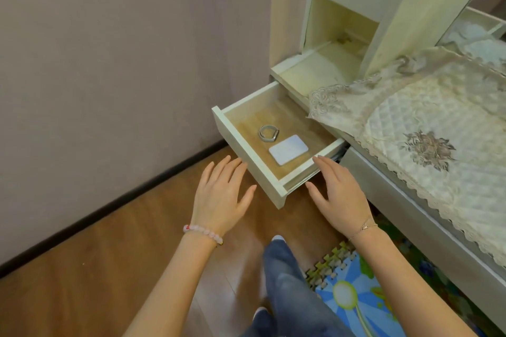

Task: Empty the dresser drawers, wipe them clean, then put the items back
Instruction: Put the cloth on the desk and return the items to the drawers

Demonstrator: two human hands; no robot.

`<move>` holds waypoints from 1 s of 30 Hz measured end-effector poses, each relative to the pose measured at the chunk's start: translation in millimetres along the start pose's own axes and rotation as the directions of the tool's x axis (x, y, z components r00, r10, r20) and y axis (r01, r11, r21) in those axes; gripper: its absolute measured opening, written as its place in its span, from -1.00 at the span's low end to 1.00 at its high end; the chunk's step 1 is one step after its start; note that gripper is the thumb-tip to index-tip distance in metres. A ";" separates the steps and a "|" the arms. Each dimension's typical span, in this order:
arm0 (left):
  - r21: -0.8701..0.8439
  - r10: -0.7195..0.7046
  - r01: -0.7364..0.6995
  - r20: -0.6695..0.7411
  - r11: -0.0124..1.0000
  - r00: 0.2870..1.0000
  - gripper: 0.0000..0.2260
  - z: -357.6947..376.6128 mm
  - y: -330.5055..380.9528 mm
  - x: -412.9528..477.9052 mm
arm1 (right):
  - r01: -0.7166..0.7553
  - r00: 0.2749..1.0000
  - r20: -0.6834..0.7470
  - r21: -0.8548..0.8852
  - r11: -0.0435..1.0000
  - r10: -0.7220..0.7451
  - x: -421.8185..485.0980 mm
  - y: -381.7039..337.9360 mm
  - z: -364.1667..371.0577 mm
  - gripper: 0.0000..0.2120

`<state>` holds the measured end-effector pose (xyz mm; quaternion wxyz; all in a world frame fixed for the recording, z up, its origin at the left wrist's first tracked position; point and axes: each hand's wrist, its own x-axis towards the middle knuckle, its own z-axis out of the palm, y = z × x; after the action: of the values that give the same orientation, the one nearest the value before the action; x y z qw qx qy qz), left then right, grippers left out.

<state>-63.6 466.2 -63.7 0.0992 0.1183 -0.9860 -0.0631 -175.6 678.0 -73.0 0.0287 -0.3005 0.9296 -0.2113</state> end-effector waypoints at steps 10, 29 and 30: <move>0.008 0.038 -0.038 0.029 0.999 0.999 -0.54 28.9 -6.1 116.7 | -0.022 1.000 -0.013 0.023 0.999 0.022 101.5 41.4 1.6 -0.45; -0.118 0.222 -0.218 0.020 0.969 0.975 -0.60 58.0 -30.1 209.5 | -0.204 0.978 -0.049 -0.012 0.979 0.203 160.1 52.1 7.9 -0.44; -0.153 0.216 -0.208 0.034 0.966 0.976 -0.60 59.4 -36.2 211.3 | -0.213 0.976 -0.058 -0.015 0.977 0.212 161.4 50.0 8.8 -0.44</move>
<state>-269.4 385.4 -88.6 0.0890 0.0029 -0.9877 -0.1284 -333.3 619.0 -89.7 0.0219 -0.1936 0.9591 -0.2054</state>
